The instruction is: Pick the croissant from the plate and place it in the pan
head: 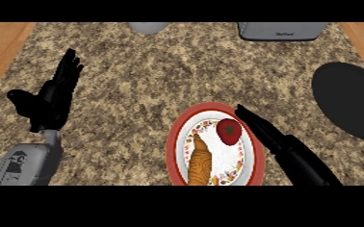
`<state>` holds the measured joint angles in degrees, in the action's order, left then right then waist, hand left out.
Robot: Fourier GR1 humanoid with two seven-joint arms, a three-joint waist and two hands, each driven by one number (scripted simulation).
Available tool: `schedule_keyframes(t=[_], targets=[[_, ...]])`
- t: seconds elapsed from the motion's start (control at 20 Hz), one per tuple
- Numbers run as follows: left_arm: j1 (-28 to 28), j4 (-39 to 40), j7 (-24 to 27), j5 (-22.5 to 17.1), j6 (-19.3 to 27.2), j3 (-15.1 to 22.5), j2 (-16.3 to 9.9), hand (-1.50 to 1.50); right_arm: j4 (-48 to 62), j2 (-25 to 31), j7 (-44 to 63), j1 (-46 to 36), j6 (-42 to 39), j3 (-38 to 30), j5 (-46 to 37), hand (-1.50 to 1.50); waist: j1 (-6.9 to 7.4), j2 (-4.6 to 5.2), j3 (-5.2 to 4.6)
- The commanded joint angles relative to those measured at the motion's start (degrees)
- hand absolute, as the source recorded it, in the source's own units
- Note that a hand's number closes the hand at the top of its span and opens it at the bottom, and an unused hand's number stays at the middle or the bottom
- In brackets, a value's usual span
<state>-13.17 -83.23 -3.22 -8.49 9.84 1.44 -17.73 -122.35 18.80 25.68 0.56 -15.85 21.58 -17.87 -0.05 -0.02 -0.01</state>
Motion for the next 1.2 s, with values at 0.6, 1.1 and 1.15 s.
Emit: schedule_keyframes(t=[0.6,1.1,1.15], targets=[[-1.6,0.1,-1.4,3.5,-2.4,-3.2,3.3,0.00,18.4,-6.5,-11.6,-3.6,-3.6,3.1,-9.5,-1.50,0.08,0.04,0.01],[2.1,0.8,1.9,4.6,-4.5,-4.1,4.1,0.00,13.1,-7.6,0.9,-3.2,-8.4,10.3,-18.5,-1.50,-0.05,-0.03,0.00],[1.0,-3.0,-3.1,4.7,-4.5,-4.8,2.9,0.00,13.7,-9.1,2.3,-6.0,-11.1,6.7,-16.1,-1.50,0.08,-0.03,0.01]])
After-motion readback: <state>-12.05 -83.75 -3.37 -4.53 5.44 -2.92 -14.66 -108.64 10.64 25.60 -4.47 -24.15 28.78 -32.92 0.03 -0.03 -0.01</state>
